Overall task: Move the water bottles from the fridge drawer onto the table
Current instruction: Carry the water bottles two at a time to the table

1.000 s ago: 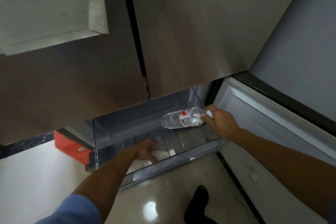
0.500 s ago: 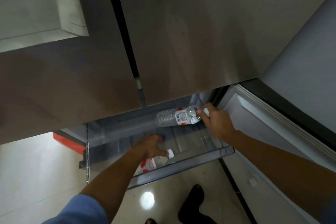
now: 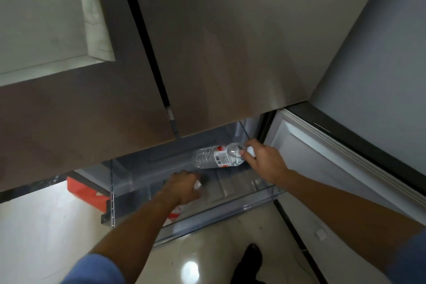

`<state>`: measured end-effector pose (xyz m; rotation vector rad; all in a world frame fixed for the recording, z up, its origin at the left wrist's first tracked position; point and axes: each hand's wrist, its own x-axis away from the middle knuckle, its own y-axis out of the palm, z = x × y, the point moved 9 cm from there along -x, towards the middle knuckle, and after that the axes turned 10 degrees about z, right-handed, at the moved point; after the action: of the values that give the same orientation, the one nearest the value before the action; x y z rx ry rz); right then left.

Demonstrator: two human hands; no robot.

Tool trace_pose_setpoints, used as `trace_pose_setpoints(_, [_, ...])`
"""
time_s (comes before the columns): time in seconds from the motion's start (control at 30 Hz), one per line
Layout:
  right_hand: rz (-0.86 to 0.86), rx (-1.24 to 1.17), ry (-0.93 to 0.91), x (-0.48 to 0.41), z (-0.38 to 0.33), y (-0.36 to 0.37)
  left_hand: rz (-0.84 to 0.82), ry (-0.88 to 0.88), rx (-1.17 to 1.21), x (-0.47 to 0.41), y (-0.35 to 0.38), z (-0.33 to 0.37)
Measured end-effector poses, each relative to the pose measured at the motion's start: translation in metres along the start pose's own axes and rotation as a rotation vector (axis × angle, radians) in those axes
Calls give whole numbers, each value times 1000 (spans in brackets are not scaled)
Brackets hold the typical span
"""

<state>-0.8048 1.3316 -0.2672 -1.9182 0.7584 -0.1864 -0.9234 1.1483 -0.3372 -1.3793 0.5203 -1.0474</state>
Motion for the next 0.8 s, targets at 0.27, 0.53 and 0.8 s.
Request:
trace_pose_setpoints(0.27, [52, 26, -111, 15, -64, 0, 186, 14, -162, 56, -84, -36])
trace_pose_setpoints(0.53, [92, 77, -260, 27, -150, -8, 497, -39, -175, 152, -115, -68])
trace_pose_setpoints(0.8, [202, 148, -425, 43, -222, -67, 872, -225, -42, 241, -205, -77])
